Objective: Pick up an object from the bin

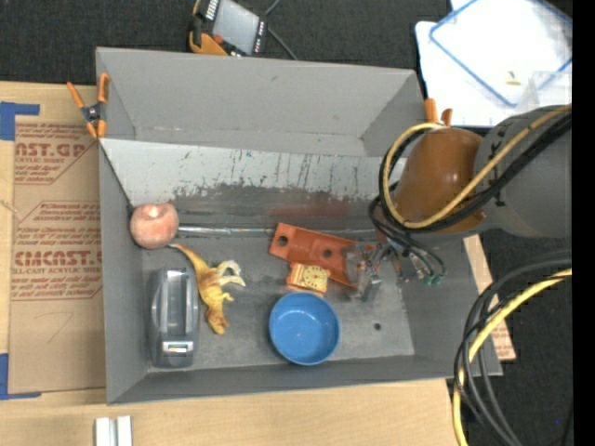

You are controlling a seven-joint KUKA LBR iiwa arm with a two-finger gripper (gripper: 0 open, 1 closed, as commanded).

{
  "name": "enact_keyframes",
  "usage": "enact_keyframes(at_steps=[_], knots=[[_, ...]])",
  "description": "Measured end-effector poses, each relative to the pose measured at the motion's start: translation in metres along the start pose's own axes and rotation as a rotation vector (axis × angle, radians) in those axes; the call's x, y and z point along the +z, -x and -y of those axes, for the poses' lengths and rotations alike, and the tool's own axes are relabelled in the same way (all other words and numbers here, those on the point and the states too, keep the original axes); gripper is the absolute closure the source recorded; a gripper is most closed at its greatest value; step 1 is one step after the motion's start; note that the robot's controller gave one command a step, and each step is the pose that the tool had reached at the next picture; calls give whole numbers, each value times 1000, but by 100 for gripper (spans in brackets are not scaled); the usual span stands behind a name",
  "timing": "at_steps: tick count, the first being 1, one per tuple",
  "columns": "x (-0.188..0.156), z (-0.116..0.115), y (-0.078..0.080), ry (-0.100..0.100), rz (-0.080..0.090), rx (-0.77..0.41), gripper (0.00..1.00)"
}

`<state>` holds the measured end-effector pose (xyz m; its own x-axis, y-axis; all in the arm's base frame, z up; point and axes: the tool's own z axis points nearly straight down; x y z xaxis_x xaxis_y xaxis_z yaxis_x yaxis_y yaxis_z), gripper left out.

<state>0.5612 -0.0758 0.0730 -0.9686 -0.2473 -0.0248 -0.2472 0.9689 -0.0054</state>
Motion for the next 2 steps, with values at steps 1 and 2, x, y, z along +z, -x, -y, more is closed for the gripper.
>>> enact_keyframes(at_steps=[1,2], knots=[[0,0,0,0,0,0,100],[0,0,0,0,0,0,100]])
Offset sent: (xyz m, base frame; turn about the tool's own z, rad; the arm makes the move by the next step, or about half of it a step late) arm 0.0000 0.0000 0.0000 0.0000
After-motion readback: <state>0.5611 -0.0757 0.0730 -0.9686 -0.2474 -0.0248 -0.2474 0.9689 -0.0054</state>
